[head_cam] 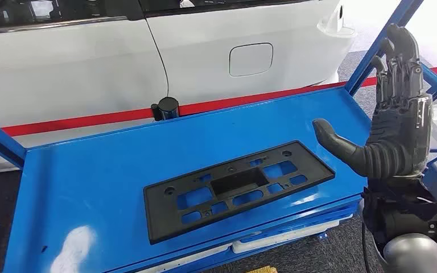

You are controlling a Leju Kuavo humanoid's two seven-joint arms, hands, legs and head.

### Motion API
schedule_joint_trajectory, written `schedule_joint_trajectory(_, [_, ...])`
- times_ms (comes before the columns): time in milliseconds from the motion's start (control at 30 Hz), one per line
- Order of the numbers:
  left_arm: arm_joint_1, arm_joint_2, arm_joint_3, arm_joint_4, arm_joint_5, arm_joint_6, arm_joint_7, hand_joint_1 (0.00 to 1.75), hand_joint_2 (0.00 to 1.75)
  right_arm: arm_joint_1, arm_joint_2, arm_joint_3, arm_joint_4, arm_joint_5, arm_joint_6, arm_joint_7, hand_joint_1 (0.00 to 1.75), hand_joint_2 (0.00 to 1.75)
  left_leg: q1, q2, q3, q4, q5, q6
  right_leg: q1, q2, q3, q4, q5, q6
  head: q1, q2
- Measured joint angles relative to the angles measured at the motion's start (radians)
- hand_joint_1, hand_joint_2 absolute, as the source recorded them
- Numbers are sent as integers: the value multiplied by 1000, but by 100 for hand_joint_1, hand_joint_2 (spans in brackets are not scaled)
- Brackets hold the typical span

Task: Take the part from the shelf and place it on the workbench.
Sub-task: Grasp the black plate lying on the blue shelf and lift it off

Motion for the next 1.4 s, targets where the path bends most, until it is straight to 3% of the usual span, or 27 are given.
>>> schedule_joint_trajectory(600, [0,0,-9,0,0,-1,-1,0,0,-32,-67,62,-12,-9,11,10,0,175,0,-2,0,0,0,0,0,0,0,0,0,0,1,0])
schedule_joint_trajectory(733, [0,0,-13,0,-3,-3,-5,0,0,-83,-86,76,-10,-127,85,74,0,175,0,0,-1,0,0,0,0,0,0,0,0,0,1,0])
schedule_joint_trajectory(833, [0,-1,-14,0,-5,-5,-12,0,0,-174,-115,110,9,-267,181,159,0,175,0,3,0,0,0,0,0,0,0,0,0,0,1,0])
schedule_joint_trajectory(1000, [-1,-7,-14,0,-6,-4,-21,0,0,-308,-154,199,85,-390,288,260,0,175,1,6,-1,0,0,0,0,0,-1,1,0,0,2,0])
schedule_joint_trajectory(1133, [-3,-19,-15,0,3,17,7,0,0,-429,-165,331,182,-467,369,327,0,175,1,12,-2,-1,0,0,0,3,-2,2,0,0,0,0])
schedule_joint_trajectory(1400, [-3,-49,-15,0,29,37,105,0,0,-601,-104,639,357,-551,390,372,0,175,1,20,-2,-2,0,0,0,6,-4,3,0,0,1,0])
